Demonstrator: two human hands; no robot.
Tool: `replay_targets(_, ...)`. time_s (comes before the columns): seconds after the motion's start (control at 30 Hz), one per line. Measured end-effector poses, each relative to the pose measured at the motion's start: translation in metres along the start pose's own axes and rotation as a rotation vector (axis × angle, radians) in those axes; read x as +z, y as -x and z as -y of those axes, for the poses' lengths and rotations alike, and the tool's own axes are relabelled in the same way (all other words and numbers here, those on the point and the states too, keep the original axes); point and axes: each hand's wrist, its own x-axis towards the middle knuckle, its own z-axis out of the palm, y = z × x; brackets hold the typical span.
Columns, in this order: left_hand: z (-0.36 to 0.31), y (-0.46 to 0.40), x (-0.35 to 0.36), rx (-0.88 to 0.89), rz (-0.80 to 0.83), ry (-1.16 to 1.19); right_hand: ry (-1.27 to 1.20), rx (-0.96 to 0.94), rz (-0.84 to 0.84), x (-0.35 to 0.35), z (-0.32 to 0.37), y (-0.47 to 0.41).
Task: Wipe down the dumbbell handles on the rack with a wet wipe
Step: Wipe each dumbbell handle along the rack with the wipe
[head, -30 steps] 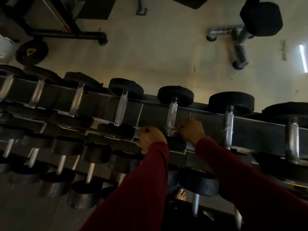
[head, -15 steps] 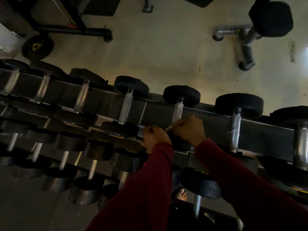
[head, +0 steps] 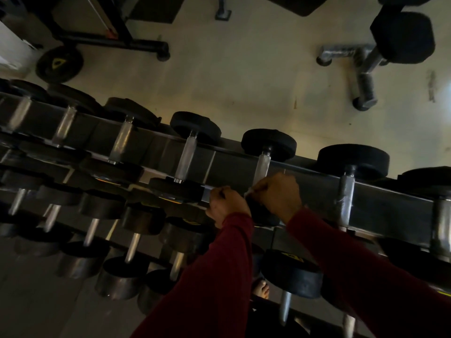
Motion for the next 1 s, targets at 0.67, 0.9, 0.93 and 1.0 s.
replay_targets(0.67,-0.002,0.0,-0.002,0.004,0.012,-0.041,-0.582,0.215,-0.664,0.008,0.002,-0.034)
replay_targets(0.9,0.0,-0.001,0.002,-0.003,0.004,0.004,-1.278,0.626,-0.373,0.017,-0.013,-0.041)
replay_targets(0.93,0.0,-0.002,0.002,0.002,0.009,-0.003,-1.284,0.624,-0.381,0.019,-0.013,-0.041)
replay_targets(1.0,0.0,-0.003,0.002,0.007,0.014,-0.008,-1.265,0.547,-0.506,0.021,-0.009,-0.038)
